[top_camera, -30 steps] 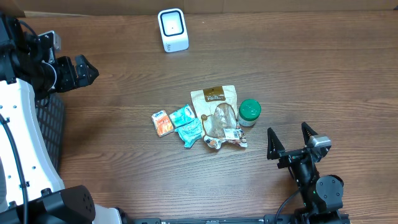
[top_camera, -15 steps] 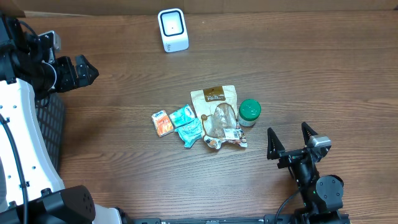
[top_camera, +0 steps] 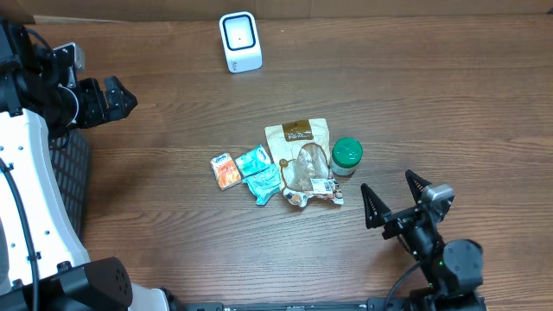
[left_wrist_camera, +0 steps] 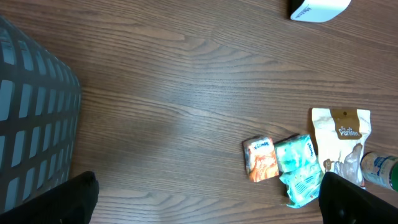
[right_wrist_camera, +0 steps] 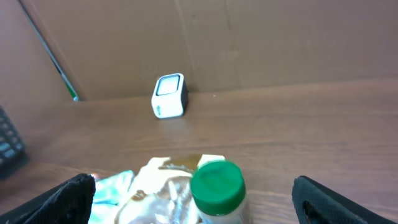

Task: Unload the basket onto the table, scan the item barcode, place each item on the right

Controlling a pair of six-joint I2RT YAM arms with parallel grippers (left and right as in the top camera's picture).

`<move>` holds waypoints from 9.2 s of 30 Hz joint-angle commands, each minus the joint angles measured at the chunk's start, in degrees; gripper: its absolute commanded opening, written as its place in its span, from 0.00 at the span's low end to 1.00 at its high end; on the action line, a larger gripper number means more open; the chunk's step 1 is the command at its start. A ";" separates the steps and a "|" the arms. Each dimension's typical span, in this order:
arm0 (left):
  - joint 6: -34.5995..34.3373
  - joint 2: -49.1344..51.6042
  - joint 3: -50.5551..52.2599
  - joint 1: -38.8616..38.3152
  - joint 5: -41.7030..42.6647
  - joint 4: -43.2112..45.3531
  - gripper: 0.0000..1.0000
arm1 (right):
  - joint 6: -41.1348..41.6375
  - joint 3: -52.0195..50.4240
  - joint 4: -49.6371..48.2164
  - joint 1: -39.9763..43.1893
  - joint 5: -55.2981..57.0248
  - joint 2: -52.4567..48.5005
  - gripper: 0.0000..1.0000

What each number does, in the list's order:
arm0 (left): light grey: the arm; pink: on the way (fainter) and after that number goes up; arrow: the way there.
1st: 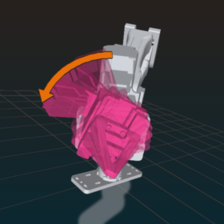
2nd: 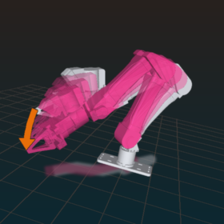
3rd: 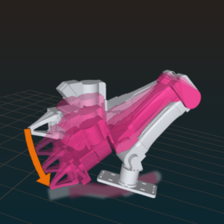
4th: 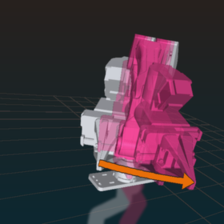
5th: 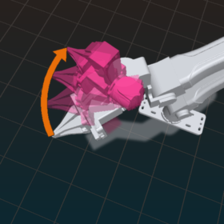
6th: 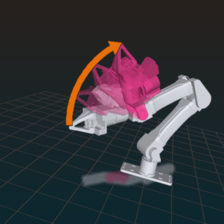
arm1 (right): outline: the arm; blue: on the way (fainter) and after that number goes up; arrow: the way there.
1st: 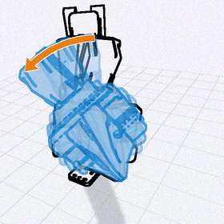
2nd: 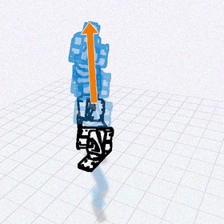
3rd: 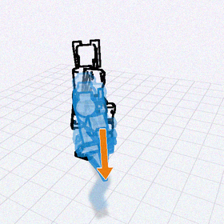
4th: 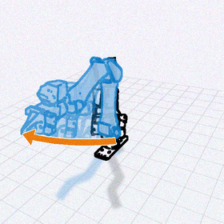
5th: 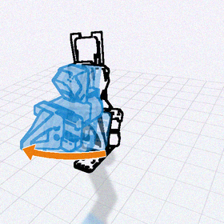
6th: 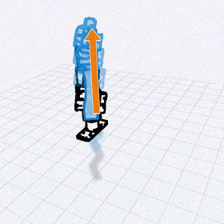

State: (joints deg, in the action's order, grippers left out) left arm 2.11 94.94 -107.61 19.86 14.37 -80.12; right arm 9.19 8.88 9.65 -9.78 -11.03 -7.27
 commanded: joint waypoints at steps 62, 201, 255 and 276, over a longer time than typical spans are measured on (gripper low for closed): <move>1.33 -0.11 -0.50 -0.28 0.24 0.24 0.99 | -9.42 63.91 43.30 -11.10 13.94 -93.46 1.00; 1.33 -0.11 -0.50 -0.28 0.24 0.24 0.99 | -33.33 77.59 55.28 -3.96 8.35 -96.26 0.65; 1.33 -0.11 -0.50 -0.28 0.24 0.24 1.00 | -3.67 68.22 53.59 -1.70 6.49 -96.37 0.99; 1.33 -0.11 -0.50 -0.28 0.24 0.24 0.99 | -3.87 68.19 52.57 -1.73 6.43 -96.39 0.99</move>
State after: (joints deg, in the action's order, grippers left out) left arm 2.11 94.94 -107.61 19.86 14.37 -79.96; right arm 5.74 77.38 62.57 -11.40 -4.62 -103.68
